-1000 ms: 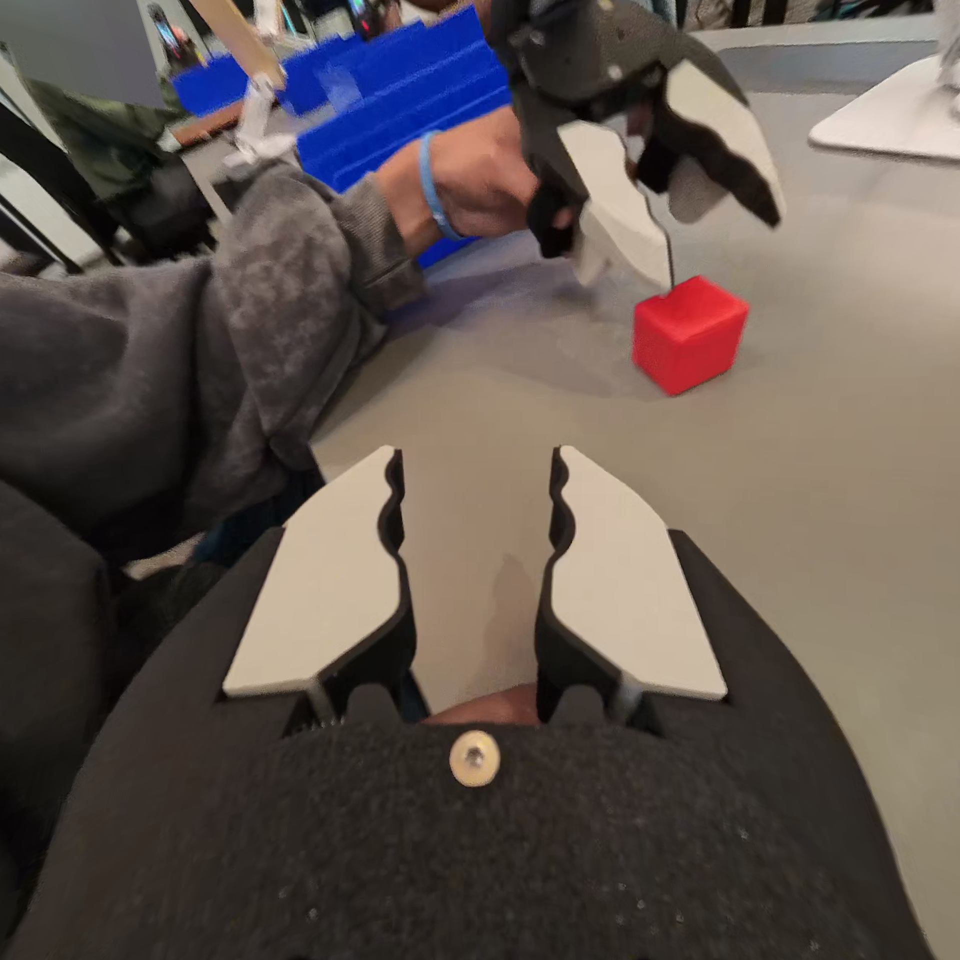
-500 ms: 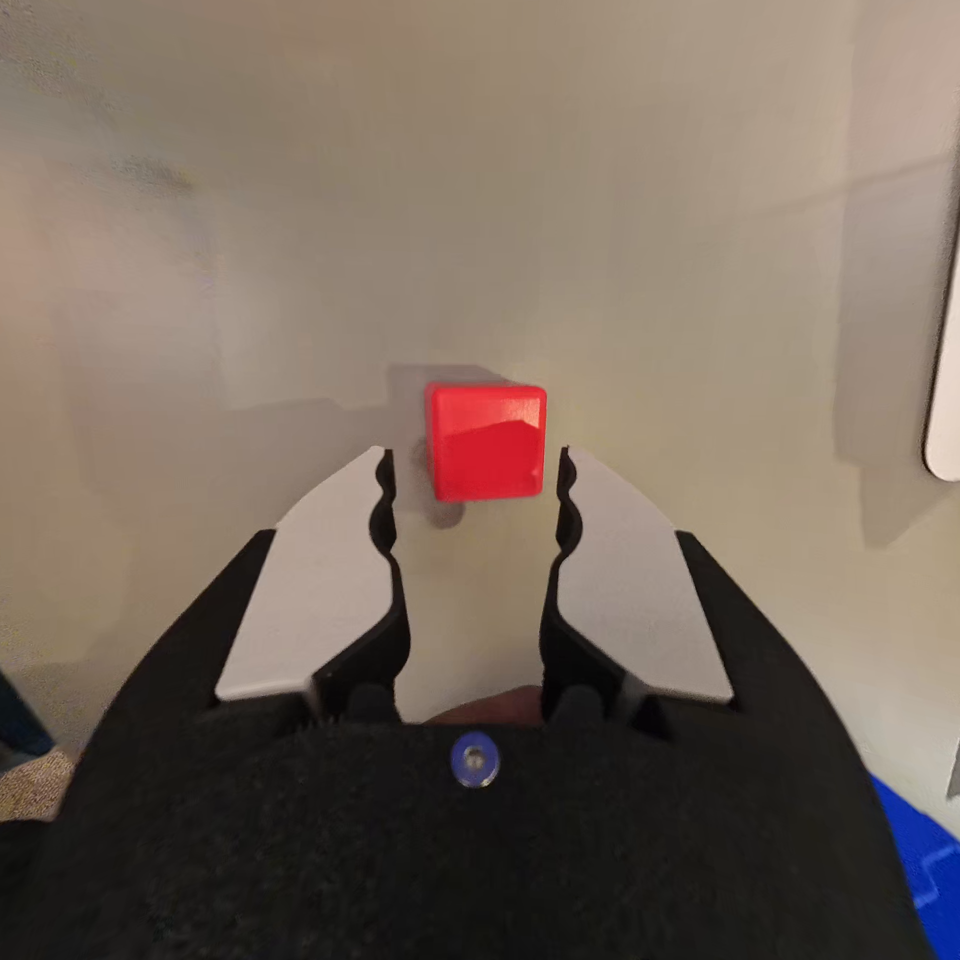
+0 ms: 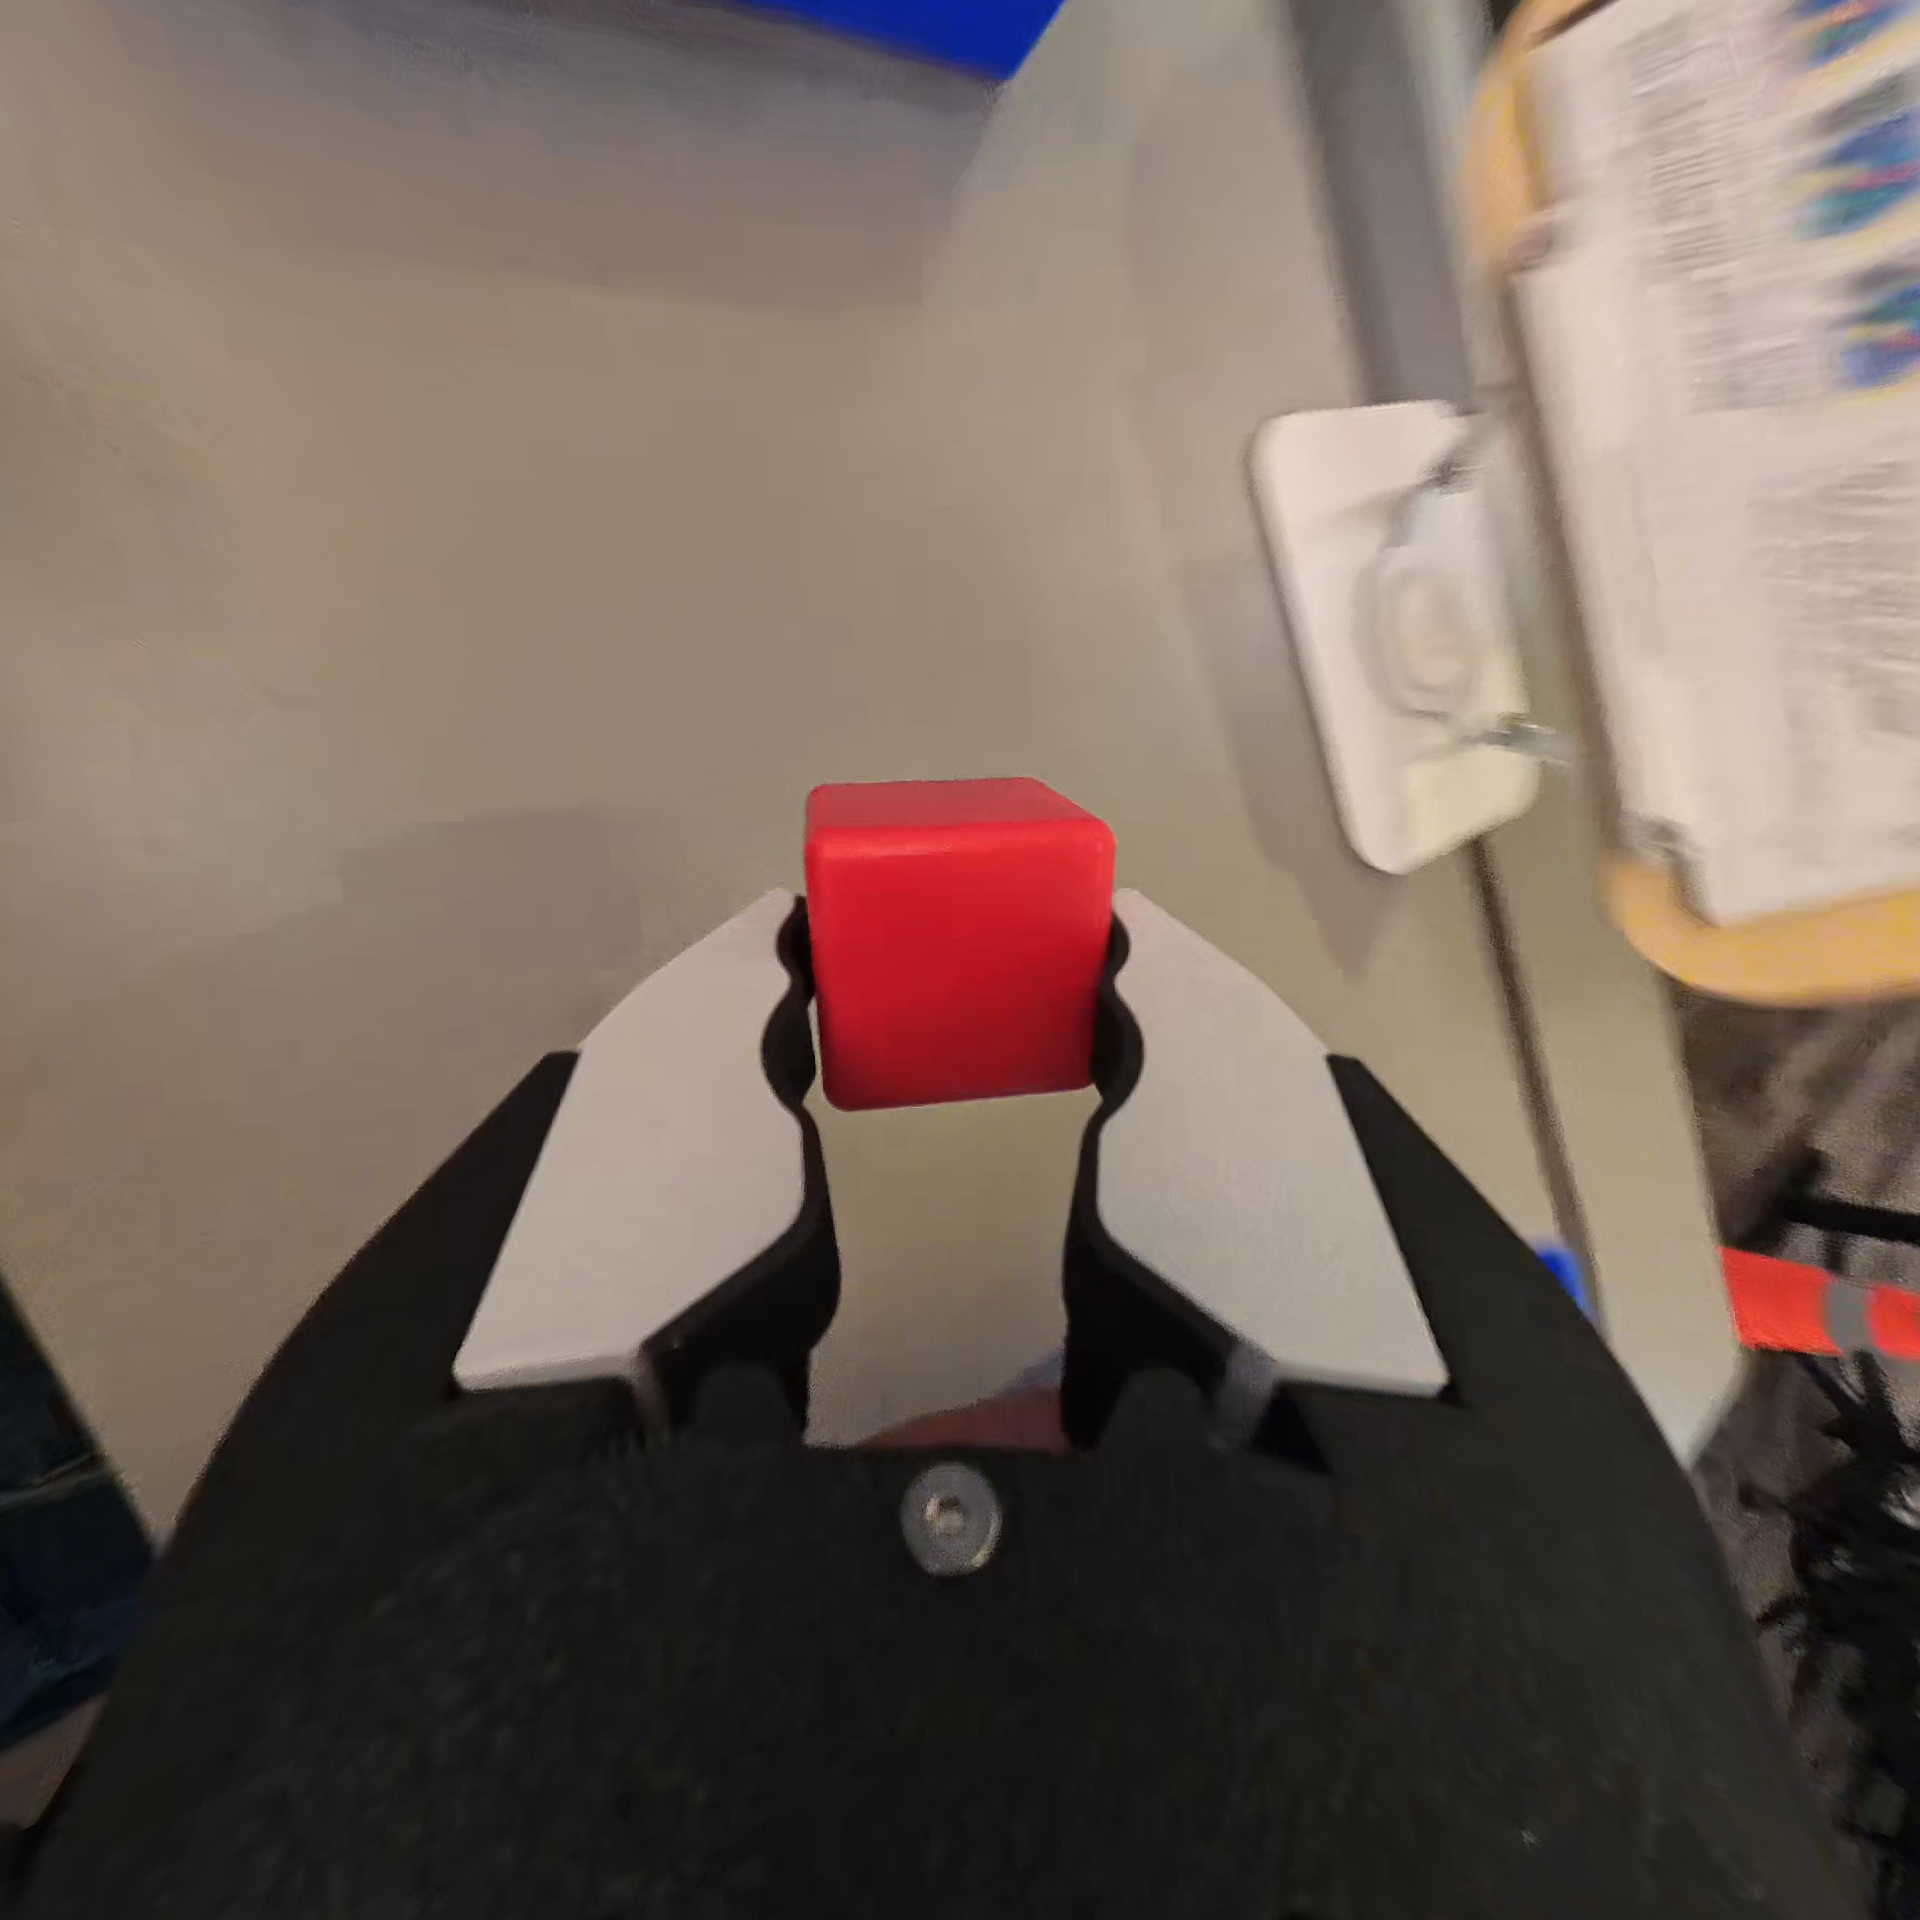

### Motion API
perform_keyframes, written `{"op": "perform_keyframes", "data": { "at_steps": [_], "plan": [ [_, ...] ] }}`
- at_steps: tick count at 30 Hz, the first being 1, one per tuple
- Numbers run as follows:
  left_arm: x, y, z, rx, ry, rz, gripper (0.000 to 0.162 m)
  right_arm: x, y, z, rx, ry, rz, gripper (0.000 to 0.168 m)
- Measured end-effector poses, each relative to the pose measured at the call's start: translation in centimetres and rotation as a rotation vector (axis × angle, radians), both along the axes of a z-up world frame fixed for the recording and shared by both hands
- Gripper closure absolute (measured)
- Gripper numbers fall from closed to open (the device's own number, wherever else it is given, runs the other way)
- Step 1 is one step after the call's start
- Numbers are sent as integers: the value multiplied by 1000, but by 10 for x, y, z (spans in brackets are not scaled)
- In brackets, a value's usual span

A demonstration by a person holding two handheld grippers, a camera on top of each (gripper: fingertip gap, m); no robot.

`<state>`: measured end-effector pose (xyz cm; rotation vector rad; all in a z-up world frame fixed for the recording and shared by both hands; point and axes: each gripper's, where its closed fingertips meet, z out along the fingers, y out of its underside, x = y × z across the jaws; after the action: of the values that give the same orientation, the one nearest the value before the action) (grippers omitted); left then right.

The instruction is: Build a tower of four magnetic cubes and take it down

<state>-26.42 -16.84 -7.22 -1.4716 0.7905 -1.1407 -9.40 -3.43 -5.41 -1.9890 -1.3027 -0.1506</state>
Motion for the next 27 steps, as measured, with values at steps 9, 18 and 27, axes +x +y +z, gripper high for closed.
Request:
{"op": "perform_keyframes", "data": {
  "at_steps": [9,18,27],
  "plan": [
    [5,-7,2,9,-9,-16,96,230,-95,82,257,174,-612,117],
    [20,-12,-9,-8,54,-56,93,295,-62,-37,-73,198,-790,117],
    [20,-10,-12,-57,28,-74,91,270,-48,-104,-388,55,-691,117]
  ]
}}
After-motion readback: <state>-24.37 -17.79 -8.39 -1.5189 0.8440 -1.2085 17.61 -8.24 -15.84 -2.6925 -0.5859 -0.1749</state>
